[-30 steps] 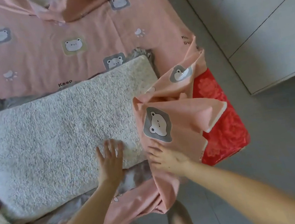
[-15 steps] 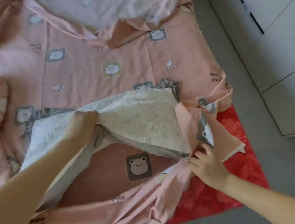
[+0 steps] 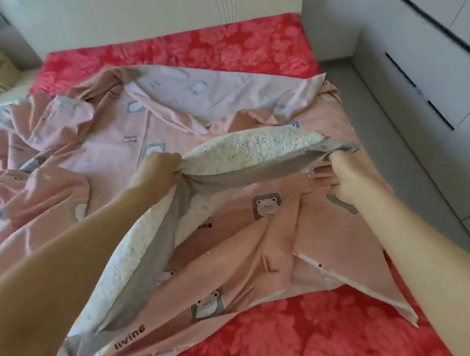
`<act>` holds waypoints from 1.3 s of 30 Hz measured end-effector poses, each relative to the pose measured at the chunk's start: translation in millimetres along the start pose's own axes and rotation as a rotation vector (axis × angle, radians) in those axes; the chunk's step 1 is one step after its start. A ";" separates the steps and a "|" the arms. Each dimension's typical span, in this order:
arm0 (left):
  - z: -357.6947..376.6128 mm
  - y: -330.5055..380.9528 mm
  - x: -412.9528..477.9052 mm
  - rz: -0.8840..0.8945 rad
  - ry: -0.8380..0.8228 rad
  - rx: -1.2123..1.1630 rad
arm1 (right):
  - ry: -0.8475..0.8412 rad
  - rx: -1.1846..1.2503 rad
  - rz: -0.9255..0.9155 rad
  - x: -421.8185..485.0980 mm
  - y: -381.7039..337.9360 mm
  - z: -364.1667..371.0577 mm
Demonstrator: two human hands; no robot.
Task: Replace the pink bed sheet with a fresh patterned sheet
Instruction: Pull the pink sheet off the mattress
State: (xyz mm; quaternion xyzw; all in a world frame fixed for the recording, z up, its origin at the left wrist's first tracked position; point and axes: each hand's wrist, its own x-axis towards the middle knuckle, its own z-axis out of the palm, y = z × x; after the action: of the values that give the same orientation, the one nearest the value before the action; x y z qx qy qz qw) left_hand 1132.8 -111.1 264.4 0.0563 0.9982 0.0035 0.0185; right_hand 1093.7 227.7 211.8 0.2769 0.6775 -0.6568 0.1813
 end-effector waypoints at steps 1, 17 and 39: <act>0.6 -1.1 -4.2 0.017 -0.032 0.013 | -0.091 0.194 0.087 -4.4 -15.5 -2.1; 41.3 -14.3 -100.0 0.117 0.133 -0.312 | 0.297 -0.688 -0.571 -60.2 12.5 41.3; 173.7 193.2 -236.0 0.207 -0.601 0.089 | 0.131 -1.124 -0.097 -173.7 237.7 -128.1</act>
State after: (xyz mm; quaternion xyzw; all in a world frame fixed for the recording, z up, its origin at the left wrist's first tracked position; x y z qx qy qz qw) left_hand 1395.3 55.2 101.2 0.1568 0.9363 -0.0550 0.3095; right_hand 1390.3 326.9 139.1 0.1469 0.9447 -0.1842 0.2280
